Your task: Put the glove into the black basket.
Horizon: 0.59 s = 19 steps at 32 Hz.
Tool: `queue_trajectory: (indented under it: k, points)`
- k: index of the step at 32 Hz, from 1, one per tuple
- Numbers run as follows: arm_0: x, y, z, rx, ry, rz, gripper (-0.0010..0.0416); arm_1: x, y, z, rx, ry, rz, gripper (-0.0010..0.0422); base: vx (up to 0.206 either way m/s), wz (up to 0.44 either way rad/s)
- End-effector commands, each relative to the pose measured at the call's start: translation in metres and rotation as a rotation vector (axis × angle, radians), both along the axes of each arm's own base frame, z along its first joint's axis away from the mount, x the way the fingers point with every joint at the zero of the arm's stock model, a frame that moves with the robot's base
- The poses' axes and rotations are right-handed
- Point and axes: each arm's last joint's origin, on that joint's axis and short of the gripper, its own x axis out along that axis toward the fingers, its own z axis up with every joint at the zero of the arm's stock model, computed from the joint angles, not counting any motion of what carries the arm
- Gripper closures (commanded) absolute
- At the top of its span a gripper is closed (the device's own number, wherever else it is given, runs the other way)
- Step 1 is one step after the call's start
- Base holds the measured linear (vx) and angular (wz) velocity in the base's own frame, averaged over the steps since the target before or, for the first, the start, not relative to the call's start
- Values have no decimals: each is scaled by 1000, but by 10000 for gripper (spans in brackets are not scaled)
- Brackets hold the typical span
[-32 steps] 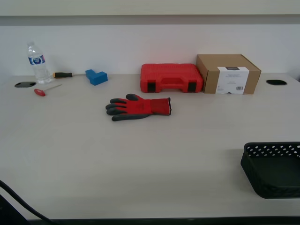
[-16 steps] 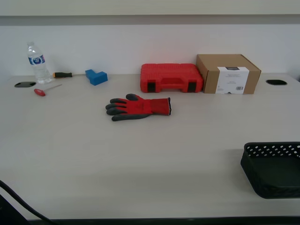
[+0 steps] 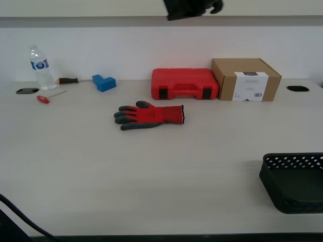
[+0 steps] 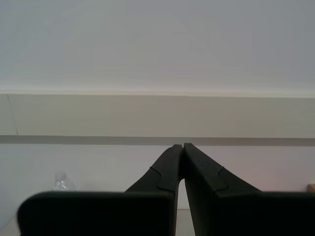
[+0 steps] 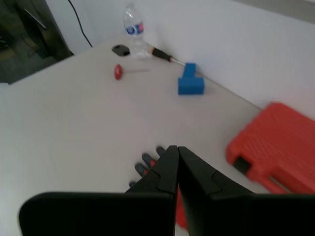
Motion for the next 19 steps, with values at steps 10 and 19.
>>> queue_trajectory:
  k: [10,19]
  points:
    - [64,68,-78,-156,237,38,405,0,0,1,-1,-6,11,412,0,0]
    - [76,76,-136,-312,361,-19,405,0,0,1,-1,-5,11,412,0,0]
